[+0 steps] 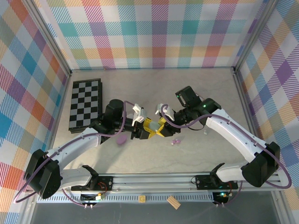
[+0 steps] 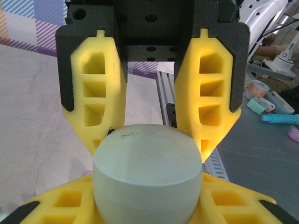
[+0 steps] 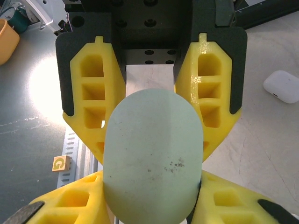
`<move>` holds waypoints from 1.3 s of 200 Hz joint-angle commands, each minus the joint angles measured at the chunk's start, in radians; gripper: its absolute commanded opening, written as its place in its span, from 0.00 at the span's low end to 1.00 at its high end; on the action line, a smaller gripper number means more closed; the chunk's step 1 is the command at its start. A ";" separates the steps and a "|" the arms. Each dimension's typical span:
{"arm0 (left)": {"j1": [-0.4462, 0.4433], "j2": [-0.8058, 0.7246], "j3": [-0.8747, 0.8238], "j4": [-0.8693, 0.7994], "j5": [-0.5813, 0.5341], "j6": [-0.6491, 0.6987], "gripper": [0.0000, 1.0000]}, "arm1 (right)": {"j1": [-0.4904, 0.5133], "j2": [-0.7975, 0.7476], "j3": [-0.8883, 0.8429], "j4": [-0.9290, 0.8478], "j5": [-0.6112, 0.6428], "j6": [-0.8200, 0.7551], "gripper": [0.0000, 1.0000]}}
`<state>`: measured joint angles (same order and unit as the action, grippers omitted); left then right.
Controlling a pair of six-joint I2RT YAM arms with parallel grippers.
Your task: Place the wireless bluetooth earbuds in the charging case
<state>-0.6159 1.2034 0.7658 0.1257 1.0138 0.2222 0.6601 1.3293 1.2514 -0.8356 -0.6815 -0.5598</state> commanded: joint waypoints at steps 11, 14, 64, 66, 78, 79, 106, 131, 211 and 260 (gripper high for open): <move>-0.021 -0.016 0.026 0.034 0.062 0.051 0.37 | -0.004 -0.008 0.005 0.044 0.032 0.009 0.48; -0.021 -0.015 0.023 0.038 0.062 0.051 0.37 | -0.004 -0.011 0.004 0.047 0.035 0.009 0.49; -0.021 -0.023 -0.001 0.067 0.045 0.062 0.37 | -0.021 -0.049 -0.018 0.100 0.045 0.053 0.64; -0.021 -0.023 -0.001 0.067 0.043 0.063 0.37 | -0.023 -0.050 -0.018 0.102 0.046 0.054 0.64; -0.021 -0.027 -0.004 0.065 0.038 0.070 0.37 | -0.029 -0.054 -0.018 0.110 0.056 0.071 0.64; -0.021 -0.027 -0.004 0.065 0.037 0.069 0.37 | -0.030 -0.054 -0.018 0.110 0.057 0.073 0.64; -0.021 -0.030 -0.014 0.057 0.023 0.083 0.37 | -0.043 -0.072 -0.020 0.119 0.038 0.083 0.64; -0.021 -0.032 -0.027 0.082 0.003 0.071 0.37 | -0.053 -0.087 -0.024 0.130 0.032 0.092 0.65; -0.021 -0.047 -0.091 0.244 -0.033 -0.008 0.38 | -0.083 -0.137 -0.046 0.246 0.089 0.194 0.72; -0.020 -0.045 -0.126 0.374 -0.044 -0.091 0.38 | -0.086 -0.192 -0.060 0.285 0.042 0.210 0.83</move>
<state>-0.6250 1.1759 0.6537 0.3798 0.9604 0.1726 0.5816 1.1835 1.2057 -0.6029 -0.5858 -0.3691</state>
